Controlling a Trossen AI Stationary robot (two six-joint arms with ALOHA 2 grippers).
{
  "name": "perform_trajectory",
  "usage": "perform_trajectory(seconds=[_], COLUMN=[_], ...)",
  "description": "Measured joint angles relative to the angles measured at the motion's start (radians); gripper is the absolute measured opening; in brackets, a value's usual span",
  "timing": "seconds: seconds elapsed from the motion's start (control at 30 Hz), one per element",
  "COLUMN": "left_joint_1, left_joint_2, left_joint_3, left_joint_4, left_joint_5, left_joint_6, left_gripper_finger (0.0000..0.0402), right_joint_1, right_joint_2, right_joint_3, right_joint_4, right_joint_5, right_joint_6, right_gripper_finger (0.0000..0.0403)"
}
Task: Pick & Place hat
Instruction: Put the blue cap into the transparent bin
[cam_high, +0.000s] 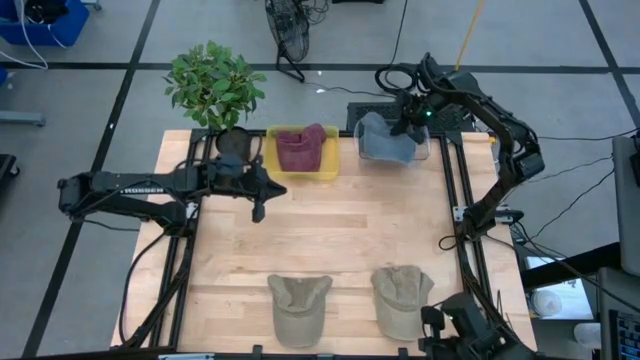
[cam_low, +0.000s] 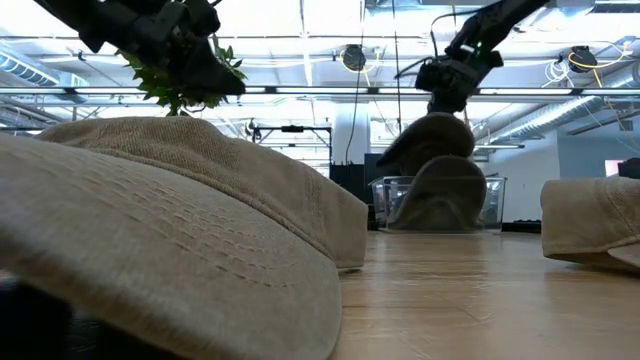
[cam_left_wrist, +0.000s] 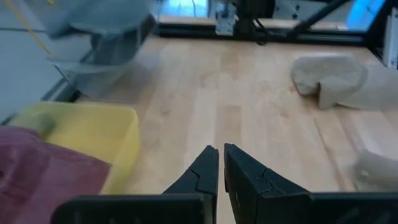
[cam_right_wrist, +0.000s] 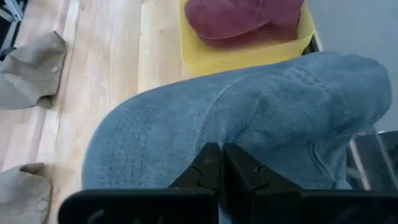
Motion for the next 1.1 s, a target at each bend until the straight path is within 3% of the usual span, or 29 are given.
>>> perform_trajectory(seconds=[0.27,0.47,0.67,0.87,1.1], left_joint_1=[0.054,0.089,0.104,0.104,0.104], left_joint_2=[0.0,0.0,0.0,0.0,0.0], left_joint_3=[0.001,0.001,0.001,0.001,0.002], left_joint_4=[0.035,0.038,0.038,0.037,0.036], left_joint_5=[0.001,0.001,0.002,0.007,0.057], left_joint_6=[0.035,0.055,0.054,0.018,0.001], left_gripper_finger=[0.0031,0.0031,0.0031,0.0031,0.0031], right_joint_1=[0.005,-0.002,-0.006,-0.006,0.014], right_joint_2=[0.146,0.189,0.125,0.028,-0.082], right_joint_3=[0.0,0.0,0.0,-0.001,-0.012], right_joint_4=[-0.136,-0.138,-0.079,0.038,0.055], right_joint_5=[0.004,0.044,0.068,0.21,0.157], right_joint_6=[-0.031,-0.052,-0.039,0.045,0.139], right_gripper_finger=[0.0,0.0,0.0012,0.0044,0.0095])
